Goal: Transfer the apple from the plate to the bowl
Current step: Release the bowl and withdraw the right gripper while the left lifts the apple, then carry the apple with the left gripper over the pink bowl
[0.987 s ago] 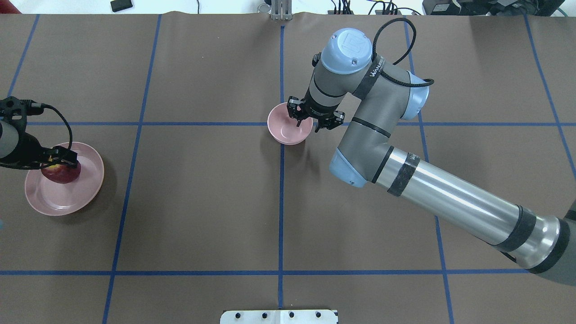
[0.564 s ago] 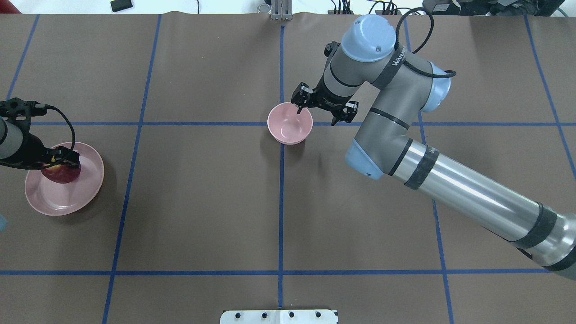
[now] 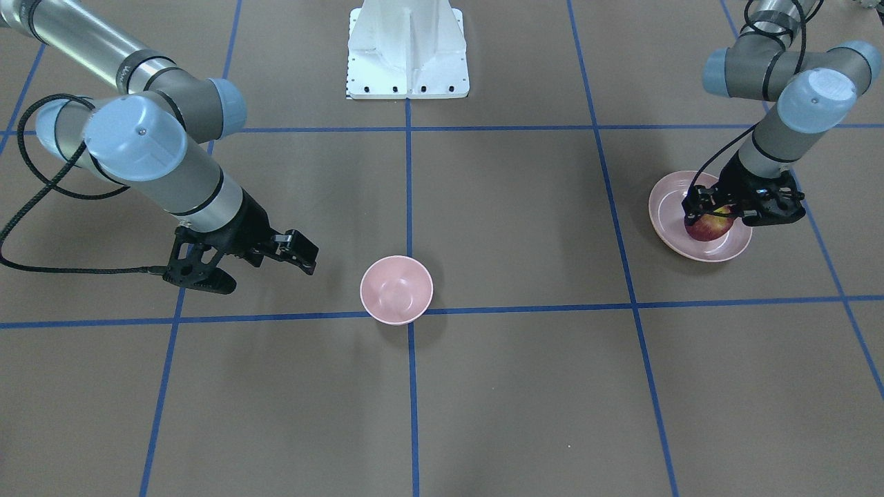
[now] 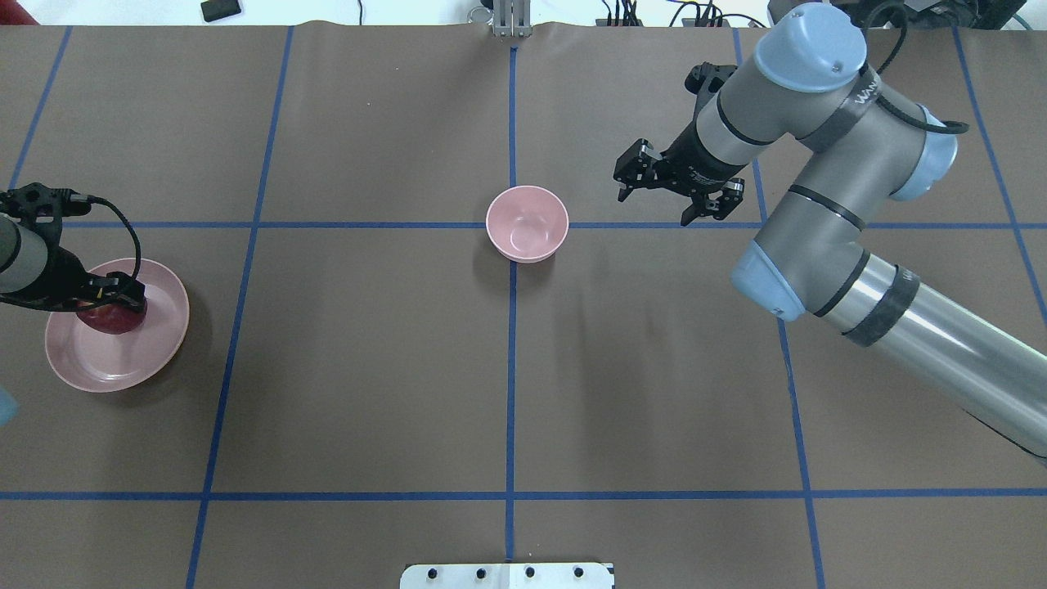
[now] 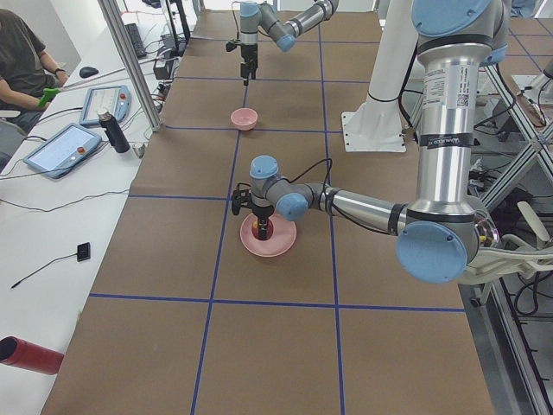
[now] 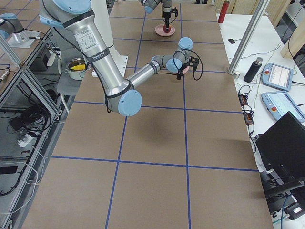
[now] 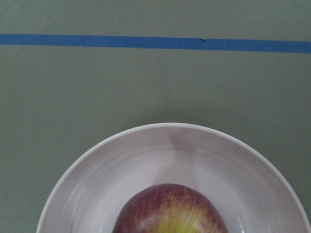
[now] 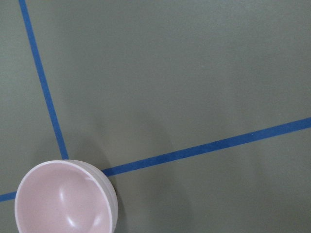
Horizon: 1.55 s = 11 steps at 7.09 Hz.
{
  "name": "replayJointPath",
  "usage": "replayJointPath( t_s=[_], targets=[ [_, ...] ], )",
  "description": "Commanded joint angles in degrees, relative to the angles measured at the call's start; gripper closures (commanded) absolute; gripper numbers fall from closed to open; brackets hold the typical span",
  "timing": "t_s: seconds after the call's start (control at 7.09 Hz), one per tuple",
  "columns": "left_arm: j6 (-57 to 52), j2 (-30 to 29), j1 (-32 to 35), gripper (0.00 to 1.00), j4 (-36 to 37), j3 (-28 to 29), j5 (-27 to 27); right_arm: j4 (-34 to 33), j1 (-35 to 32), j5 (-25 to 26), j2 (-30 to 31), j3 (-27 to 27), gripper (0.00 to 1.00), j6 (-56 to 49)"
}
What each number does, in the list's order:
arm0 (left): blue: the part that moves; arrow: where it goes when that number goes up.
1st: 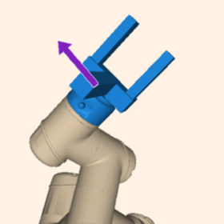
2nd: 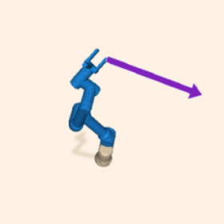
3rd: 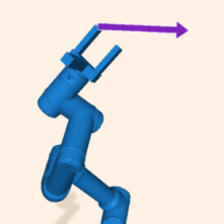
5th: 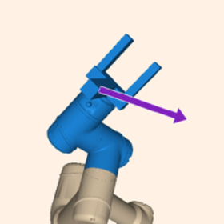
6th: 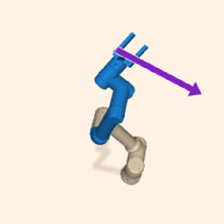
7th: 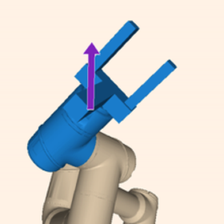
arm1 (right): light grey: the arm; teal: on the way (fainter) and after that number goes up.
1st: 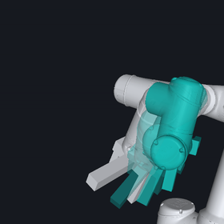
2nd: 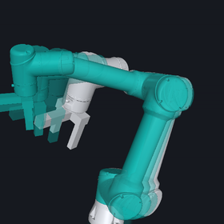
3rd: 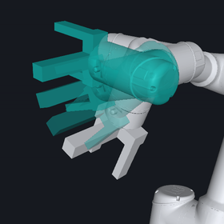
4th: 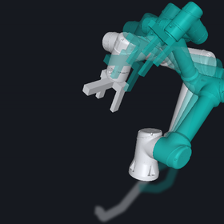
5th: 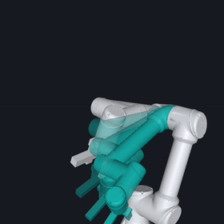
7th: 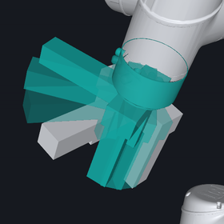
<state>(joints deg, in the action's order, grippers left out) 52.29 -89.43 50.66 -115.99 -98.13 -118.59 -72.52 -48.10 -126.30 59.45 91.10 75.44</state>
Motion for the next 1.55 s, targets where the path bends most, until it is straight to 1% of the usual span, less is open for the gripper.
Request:
replayJointPath(
  t_s=[0.0, 0.14, 0.28, 0.42, 0.56, 0.71, 0.85, 0.99, 1.13, 1.27, 1.41],
  targets=[
    [0.1, 0.0, 0.1, 1.0, 1.0, -2.0, -0.9, -0.2, -3.0, -1.1, 7.5, 5.7, 0.0, -6.9],
    [0.0, 0.0, 0.3, 1.0, 7.6, -7.2, -3.6, -0.1, -4.2, -1.1, 11.3, 7.3, 0.0, -10.8],
    [0.1, -2.1, 0.2, 1.0, 17.5, -13.1, -3.8, 0.2, -5.3, -1.1, 16.1, 9.3, 0.0, -16.7],
    [3.7, -8.7, 0.0, 1.0, 24.3, -14.6, -3.7, 0.4, -7.0, -1.0, 20.6, 10.8, 0.0, -23.1],
    [12.9, -17.5, -4.5, 1.0, 27.6, -14.3, -3.3, 0.4, -9.4, -0.8, 23.7, 11.3, 0.0, -29.4],
    [18.4, -26.8, -11.0, 1.0, 34.6, -13.4, 1.0, 0.4, -12.4, -1.0, 25.8, 11.1, 0.0, -35.8],
    [20.9, -38.2, -12.6, 1.0, 39.2, -7.4, 5.0, 0.3, -15.9, -1.1, 28.2, 10.6, 0.0, -43.9],
    [25.6, -45.8, -14.2, 1.0, 37.6, 1.0, 5.1, 0.2, -18.9, -1.1, 30.1, 9.8, 0.0, -50.2],
    [26.3, -51.5, -14.2, 1.0, 33.6, 8.9, 5.2, 0.2, -20.3, -1.3, 31.6, 9.4, 0.0, -53.4],
    [27.9, -57.6, -14.2, 1.0, 28.1, 18.9, 5.4, 0.3, -20.2, -2.5, 32.3, 9.4, 0.0, -53.5],
    [28.4, -63.7, -14.3, 1.0, 24.7, 28.9, 7.9, 0.4, -20.2, -3.2, 32.4, 9.5, 0.0, -53.5]
  ],
)
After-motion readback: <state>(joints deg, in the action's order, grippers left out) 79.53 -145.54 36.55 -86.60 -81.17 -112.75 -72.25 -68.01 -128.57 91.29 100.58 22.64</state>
